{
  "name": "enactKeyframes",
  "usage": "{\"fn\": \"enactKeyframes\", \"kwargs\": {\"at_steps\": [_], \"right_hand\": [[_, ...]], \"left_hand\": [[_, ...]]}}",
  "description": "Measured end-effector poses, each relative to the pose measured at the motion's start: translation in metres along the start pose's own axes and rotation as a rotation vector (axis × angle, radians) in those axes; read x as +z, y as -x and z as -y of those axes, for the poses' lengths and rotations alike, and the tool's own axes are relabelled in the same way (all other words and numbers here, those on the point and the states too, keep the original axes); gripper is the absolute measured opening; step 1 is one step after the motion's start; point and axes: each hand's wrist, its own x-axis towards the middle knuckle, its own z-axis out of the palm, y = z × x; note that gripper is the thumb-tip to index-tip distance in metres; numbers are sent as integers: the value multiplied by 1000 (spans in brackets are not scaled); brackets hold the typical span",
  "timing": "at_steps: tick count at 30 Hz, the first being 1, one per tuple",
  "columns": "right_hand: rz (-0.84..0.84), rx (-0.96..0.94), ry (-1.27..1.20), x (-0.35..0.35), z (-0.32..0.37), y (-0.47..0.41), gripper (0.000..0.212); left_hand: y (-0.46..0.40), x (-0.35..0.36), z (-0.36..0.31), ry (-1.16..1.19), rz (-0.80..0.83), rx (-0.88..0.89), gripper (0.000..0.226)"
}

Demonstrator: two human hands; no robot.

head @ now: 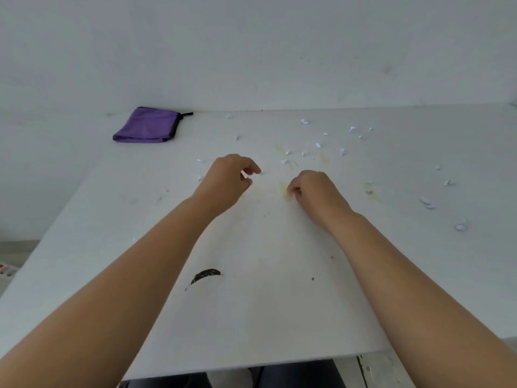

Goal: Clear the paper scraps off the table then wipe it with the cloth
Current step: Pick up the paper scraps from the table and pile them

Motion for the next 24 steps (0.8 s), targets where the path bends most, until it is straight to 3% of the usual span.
{"fn": "enactKeyframes", "kwargs": {"at_steps": [3, 7, 9, 13, 17, 20, 24], "right_hand": [[-34, 49, -140, -2, 0, -11, 31], [-94, 184, -686, -10, 1, -25, 24], [-100, 218, -806, -11, 1, -35, 27], [-103, 213, -738, -6, 8, -58, 29], [-109, 127, -647, 6, 23, -76, 27], [-105, 35, -540, 15, 40, -88, 29], [-15, -63, -351, 22, 60, -102, 38]], "left_hand": [[-25, 2, 5, -56, 31, -13, 30], [-54, 13, 7, -180, 134, 23, 41], [-63, 19, 6, -256, 195, 68, 42], [-73, 23, 7, -293, 289, 71, 29], [-69, -7, 27, -123, 144, 102, 16], [-65, -46, 51, -17, 18, 10, 13], [-52, -78, 84, 16, 45, -106, 8]]}}
